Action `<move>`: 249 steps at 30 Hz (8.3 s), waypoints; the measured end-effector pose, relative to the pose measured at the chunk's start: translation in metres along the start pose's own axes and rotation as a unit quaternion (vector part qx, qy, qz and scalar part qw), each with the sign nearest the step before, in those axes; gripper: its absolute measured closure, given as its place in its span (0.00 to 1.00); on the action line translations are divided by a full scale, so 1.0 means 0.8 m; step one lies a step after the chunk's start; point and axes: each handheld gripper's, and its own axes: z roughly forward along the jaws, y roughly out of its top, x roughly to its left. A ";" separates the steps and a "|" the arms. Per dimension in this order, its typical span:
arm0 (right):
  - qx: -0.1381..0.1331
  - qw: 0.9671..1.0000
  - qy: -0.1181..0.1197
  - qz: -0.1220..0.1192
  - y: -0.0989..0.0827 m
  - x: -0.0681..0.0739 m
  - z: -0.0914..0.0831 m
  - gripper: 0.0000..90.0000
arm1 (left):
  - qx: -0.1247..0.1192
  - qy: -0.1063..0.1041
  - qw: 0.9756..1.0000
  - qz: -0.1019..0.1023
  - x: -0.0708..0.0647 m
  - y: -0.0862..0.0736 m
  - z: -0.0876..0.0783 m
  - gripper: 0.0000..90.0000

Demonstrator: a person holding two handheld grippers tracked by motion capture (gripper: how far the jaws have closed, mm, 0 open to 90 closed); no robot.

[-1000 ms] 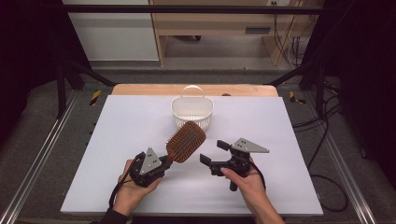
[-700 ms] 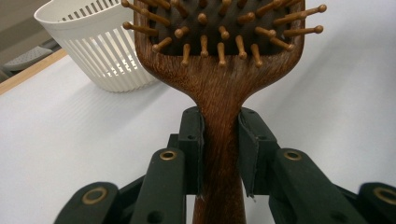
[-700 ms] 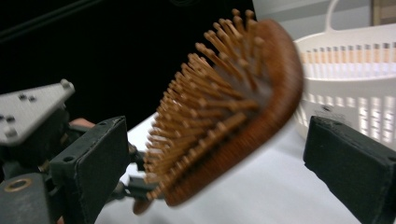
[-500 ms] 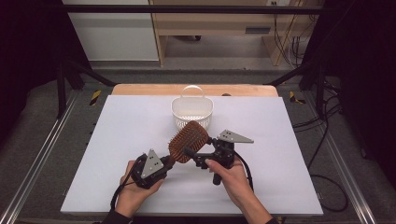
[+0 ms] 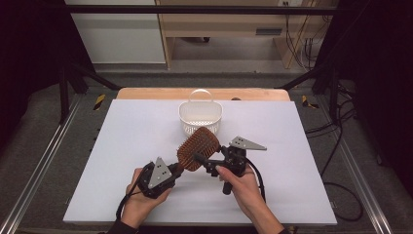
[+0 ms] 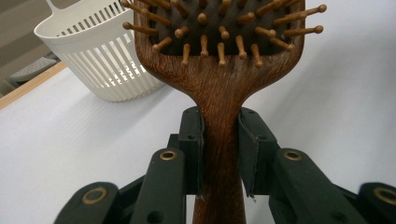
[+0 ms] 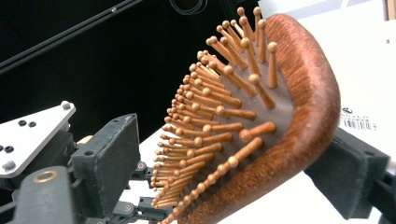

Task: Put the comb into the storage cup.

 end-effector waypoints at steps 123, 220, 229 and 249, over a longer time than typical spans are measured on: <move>-0.098 0.994 -0.050 0.026 0.056 -0.009 -0.049 0.59 | -0.144 0.172 0.954 -0.196 0.088 -0.074 -0.078 0.03; -0.154 0.980 -0.123 0.011 0.215 -0.029 0.025 0.58 | -0.146 0.167 0.955 -0.198 0.093 -0.081 -0.077 0.02; -0.152 0.980 -0.125 0.013 0.216 -0.032 0.033 0.58 | -0.146 0.166 0.955 -0.199 0.093 -0.081 -0.076 0.02; -0.155 0.978 -0.137 0.008 0.213 -0.045 0.039 0.58 | -0.146 0.166 0.955 -0.198 0.094 -0.081 -0.076 0.02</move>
